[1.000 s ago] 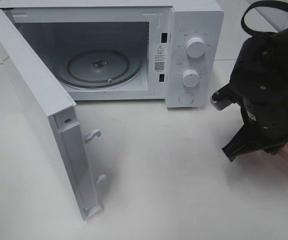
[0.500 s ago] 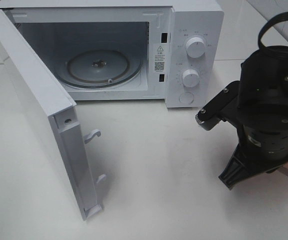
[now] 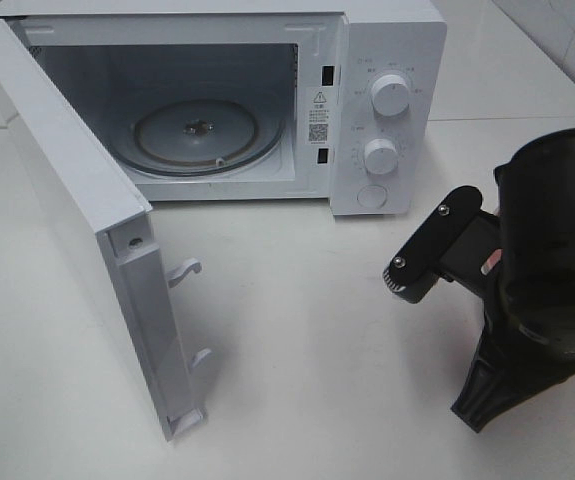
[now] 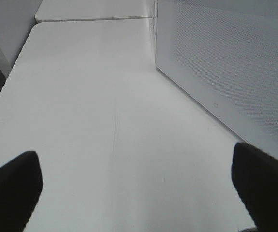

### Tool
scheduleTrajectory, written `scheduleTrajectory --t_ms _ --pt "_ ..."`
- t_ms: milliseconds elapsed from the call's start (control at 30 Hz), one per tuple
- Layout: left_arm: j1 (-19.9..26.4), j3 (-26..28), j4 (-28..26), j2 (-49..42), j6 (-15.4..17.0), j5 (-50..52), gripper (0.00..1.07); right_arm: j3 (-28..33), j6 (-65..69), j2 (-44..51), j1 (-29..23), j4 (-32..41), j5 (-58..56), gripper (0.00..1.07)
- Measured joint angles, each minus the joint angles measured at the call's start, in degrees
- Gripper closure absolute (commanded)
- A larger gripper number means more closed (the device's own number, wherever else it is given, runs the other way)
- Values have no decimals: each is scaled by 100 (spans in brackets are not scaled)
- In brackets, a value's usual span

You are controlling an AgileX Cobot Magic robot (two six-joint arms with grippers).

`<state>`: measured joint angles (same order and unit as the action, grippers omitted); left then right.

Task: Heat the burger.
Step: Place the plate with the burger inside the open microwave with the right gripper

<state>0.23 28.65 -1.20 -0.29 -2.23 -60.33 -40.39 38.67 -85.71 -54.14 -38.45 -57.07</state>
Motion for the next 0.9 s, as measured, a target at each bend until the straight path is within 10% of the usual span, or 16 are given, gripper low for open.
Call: scheduleTrajectory --t_ms 900 --pt "0 0 0 0 0 6 7 17 -2143 264 -1049 -115 590 107"
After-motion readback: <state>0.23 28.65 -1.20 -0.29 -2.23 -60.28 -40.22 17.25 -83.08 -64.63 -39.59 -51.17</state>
